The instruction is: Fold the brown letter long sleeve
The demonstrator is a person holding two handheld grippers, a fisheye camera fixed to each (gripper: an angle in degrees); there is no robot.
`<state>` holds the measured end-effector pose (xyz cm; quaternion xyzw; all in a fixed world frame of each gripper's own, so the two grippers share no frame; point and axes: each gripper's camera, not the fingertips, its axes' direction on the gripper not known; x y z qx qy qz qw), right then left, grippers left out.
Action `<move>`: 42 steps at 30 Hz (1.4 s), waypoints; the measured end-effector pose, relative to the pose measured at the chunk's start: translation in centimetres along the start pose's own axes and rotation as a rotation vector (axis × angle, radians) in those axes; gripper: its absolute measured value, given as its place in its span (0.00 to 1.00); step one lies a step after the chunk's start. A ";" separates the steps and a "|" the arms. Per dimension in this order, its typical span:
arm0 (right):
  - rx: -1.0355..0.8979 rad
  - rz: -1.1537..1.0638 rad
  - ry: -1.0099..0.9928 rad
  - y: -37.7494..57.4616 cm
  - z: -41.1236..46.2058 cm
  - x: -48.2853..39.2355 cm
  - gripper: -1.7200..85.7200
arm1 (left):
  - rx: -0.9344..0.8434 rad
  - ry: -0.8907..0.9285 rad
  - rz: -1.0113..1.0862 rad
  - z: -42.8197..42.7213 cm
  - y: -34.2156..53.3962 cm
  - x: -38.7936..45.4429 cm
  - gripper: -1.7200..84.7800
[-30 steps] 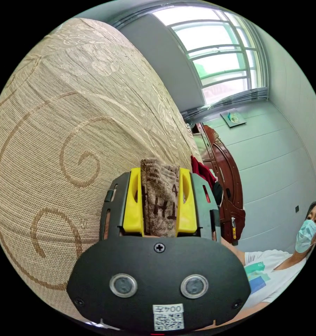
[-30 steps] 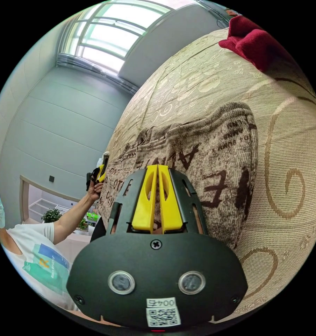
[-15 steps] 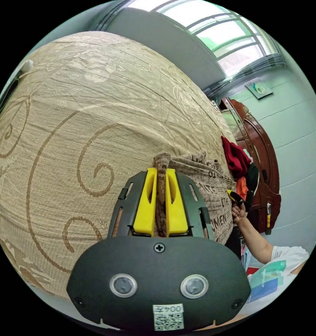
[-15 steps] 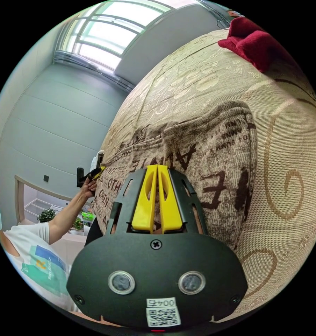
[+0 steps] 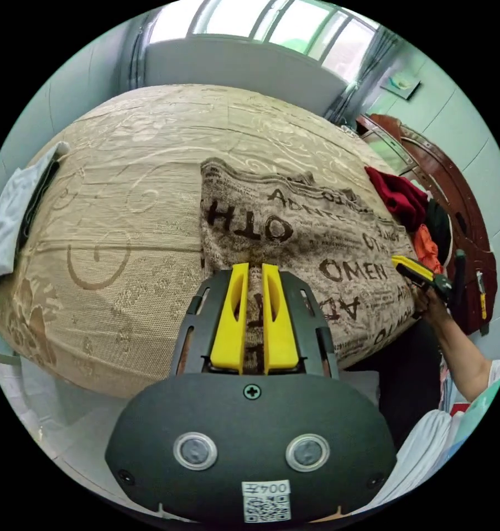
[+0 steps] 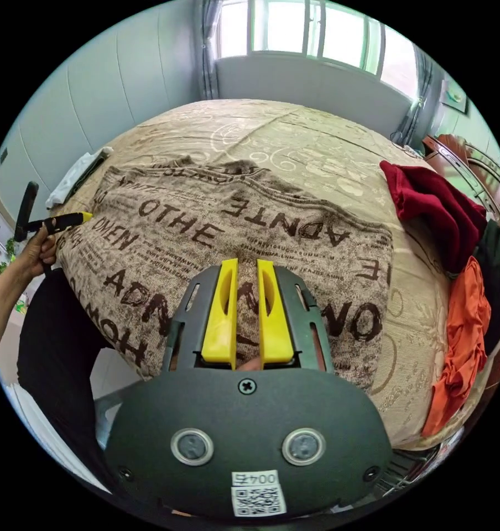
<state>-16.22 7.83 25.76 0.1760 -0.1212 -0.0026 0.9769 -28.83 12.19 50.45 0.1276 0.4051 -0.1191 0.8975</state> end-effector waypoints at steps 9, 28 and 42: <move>-0.196 0.011 0.249 1.8 -6.0 -3.0 0.05 | 0.002 -0.041 0.197 2.4 5.5 5.9 0.05; -0.022 0.090 0.069 5.4 -12.3 -0.6 0.05 | 0.010 0.113 0.155 12.6 12.6 4.9 0.03; -0.072 0.072 -0.013 12.3 -9.7 4.7 0.10 | -0.097 -0.036 0.145 24.8 21.2 4.3 0.05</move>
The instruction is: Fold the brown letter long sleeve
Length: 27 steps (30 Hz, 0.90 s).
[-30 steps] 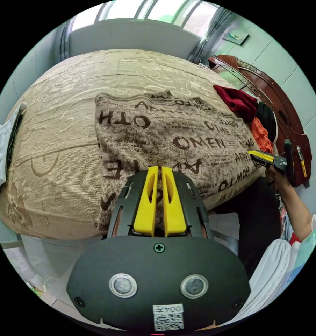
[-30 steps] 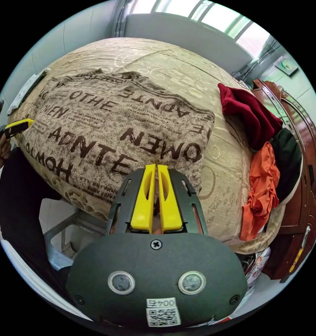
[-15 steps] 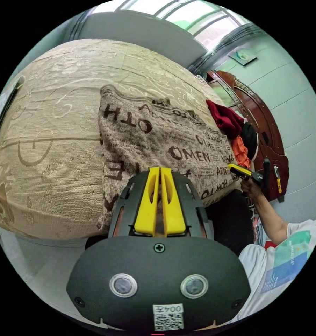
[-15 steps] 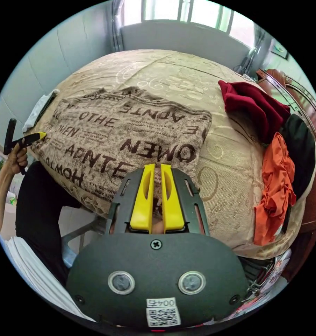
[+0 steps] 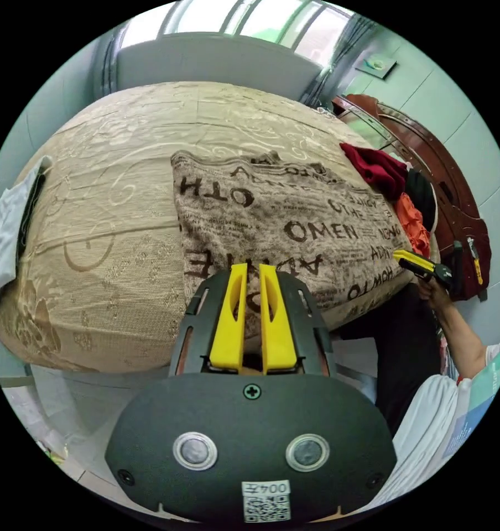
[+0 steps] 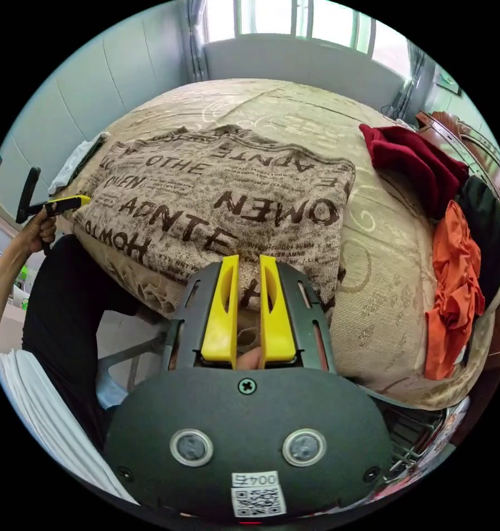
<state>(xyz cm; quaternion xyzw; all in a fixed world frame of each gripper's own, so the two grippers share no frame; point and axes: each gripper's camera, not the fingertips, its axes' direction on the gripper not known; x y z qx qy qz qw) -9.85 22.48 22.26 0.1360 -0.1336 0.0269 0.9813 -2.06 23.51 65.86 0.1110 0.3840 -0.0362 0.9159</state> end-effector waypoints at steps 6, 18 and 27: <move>0.094 0.192 -0.044 3.9 -4.7 7.3 0.14 | 0.110 0.151 -0.046 0.7 2.7 4.2 0.09; 0.021 0.673 -0.369 8.9 0.0 18.9 0.12 | 0.152 0.006 0.837 16.1 11.7 43.5 0.16; 0.085 0.623 -0.492 6.3 -1.4 21.9 0.06 | 0.224 -0.350 1.155 25.0 19.9 54.4 0.17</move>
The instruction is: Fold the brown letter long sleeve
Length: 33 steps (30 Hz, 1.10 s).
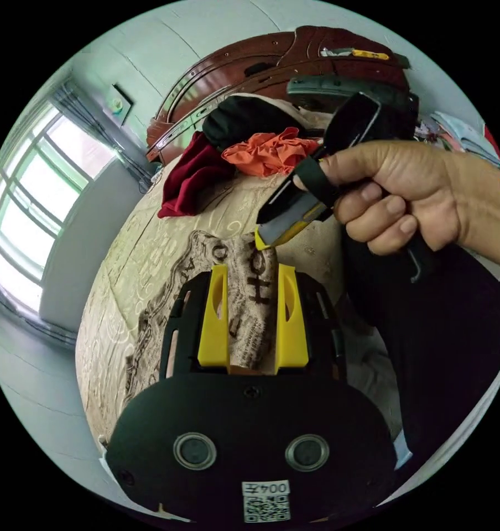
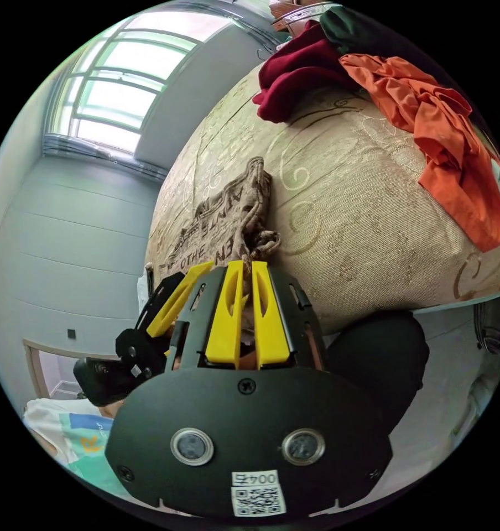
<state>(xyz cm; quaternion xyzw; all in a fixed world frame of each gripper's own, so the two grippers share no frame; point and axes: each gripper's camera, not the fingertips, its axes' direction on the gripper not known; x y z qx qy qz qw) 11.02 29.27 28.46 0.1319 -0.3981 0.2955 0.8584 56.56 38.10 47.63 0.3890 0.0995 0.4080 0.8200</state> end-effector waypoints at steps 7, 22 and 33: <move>-0.007 -0.084 -0.116 -2.5 -0.7 -0.7 0.07 | -0.059 -0.233 0.007 1.6 -0.9 3.7 0.09; -0.223 0.189 -0.294 -18.8 7.9 3.9 0.23 | 0.059 -0.182 -0.154 -5.0 1.2 -2.3 0.05; -0.214 0.045 -0.320 -23.1 10.4 -9.7 0.08 | 0.187 -0.081 -0.542 -16.8 8.5 -19.4 0.05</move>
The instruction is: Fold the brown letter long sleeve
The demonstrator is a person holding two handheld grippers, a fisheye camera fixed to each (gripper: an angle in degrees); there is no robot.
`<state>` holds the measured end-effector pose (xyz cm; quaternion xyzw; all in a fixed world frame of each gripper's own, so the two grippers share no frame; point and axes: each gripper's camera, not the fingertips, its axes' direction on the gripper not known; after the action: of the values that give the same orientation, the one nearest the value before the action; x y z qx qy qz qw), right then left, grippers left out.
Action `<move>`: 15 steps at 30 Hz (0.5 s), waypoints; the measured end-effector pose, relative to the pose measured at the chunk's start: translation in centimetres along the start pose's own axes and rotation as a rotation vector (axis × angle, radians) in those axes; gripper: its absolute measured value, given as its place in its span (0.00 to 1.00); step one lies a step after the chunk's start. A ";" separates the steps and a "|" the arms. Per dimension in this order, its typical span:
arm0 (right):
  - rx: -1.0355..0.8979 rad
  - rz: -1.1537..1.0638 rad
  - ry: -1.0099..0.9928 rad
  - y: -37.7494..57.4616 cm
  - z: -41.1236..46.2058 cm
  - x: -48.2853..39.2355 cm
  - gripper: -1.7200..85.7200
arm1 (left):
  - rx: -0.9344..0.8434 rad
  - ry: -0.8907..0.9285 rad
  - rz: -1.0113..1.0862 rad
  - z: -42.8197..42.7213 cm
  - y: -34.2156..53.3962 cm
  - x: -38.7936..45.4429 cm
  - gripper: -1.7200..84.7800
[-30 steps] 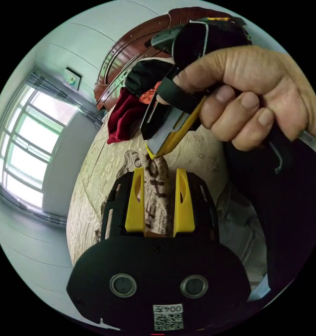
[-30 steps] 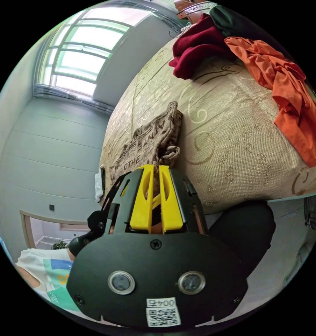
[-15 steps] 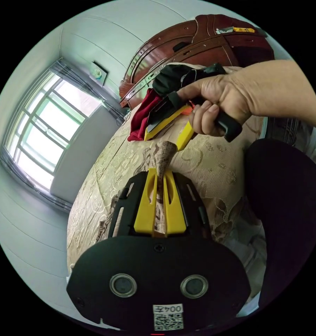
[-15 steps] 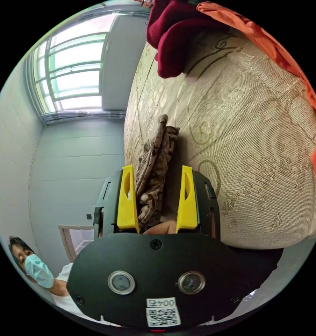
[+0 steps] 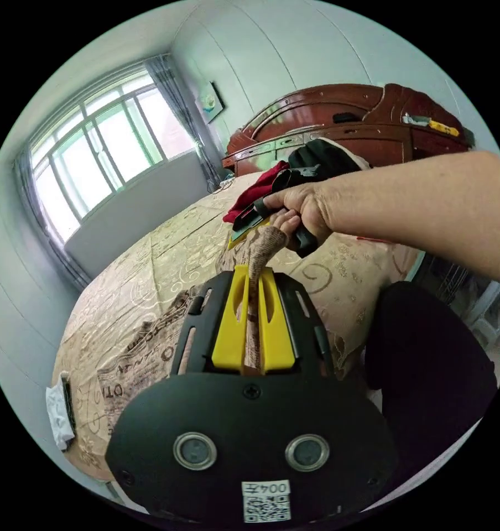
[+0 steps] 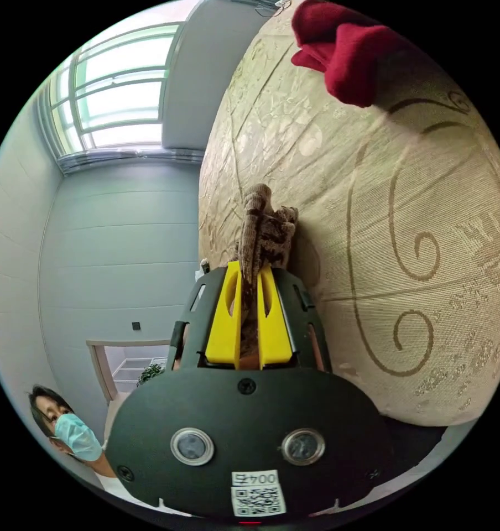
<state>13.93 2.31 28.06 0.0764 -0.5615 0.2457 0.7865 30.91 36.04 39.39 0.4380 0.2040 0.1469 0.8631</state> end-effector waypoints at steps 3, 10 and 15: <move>-0.002 -0.096 0.005 0.2 3.6 -7.6 0.08 | 0.061 0.038 -0.224 -5.4 0.3 -9.5 0.04; -0.102 -0.279 0.191 1.7 20.2 -23.4 0.08 | 0.152 0.189 -0.754 -15.0 6.5 -31.2 0.04; -0.181 -0.347 0.381 3.5 32.7 -28.8 0.08 | 0.221 0.287 -1.101 -19.2 15.4 -45.0 0.03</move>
<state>-22.58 -16.24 12.72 0.0535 -0.4016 0.0659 0.9119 -18.79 38.79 51.73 0.3306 0.5309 -0.2881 0.7252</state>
